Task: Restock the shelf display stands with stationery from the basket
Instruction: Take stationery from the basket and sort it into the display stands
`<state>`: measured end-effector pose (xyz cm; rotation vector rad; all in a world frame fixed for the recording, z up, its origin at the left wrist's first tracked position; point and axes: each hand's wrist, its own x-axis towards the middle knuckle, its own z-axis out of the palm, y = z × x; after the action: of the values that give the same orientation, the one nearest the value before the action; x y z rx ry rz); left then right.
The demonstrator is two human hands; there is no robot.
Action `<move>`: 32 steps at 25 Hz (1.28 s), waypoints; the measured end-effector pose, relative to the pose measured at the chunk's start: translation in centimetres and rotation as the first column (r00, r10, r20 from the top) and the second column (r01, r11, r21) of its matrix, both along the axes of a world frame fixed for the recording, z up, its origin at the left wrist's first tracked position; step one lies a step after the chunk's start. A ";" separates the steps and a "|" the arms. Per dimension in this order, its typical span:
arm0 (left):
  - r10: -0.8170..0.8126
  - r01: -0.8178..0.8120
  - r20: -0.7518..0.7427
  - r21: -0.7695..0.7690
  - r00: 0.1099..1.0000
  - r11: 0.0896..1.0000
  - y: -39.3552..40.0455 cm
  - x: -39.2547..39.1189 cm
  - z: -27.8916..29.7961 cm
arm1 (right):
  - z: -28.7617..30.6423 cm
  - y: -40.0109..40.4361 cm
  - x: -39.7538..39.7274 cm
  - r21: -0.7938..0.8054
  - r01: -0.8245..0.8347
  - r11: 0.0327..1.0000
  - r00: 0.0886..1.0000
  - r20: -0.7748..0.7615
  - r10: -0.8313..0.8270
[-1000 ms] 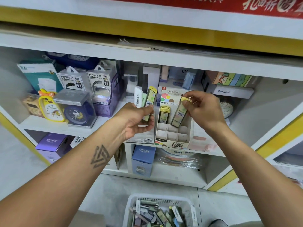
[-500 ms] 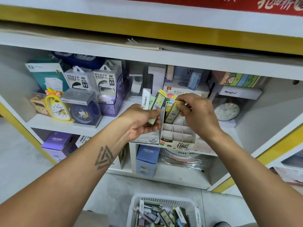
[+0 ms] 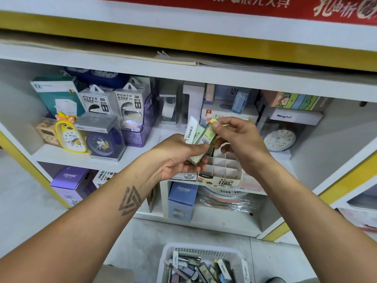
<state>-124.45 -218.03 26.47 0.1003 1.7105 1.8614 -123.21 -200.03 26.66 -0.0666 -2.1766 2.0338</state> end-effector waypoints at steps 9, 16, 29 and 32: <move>0.161 -0.160 0.035 -0.022 0.986 0.987 0.3 -0.6 -0.1 | 0.9 3.7 0.4 0.206 0.220 0.954 0.971 -0.136 -0.195; 0.124 -0.127 -0.028 -0.143 0.992 0.982 0.3 -0.8 -0.5 | -0.1 2.6 0.5 0.569 0.177 0.803 0.969 -0.243 -0.042; 0.083 -0.083 -0.006 -0.058 0.997 0.995 -0.1 -0.5 -0.4 | -1.2 0.4 0.2 0.634 0.173 0.753 0.974 -0.225 -0.035; 0.028 -0.029 -0.018 -0.045 0.999 0.999 0.3 0.1 -0.2 | -0.1 -0.1 0.7 0.231 -0.025 0.973 1.000 0.016 0.022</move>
<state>-124.39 -217.71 26.24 0.0749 1.7733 1.8461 -122.49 -200.17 26.57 -0.0267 -2.4162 1.7809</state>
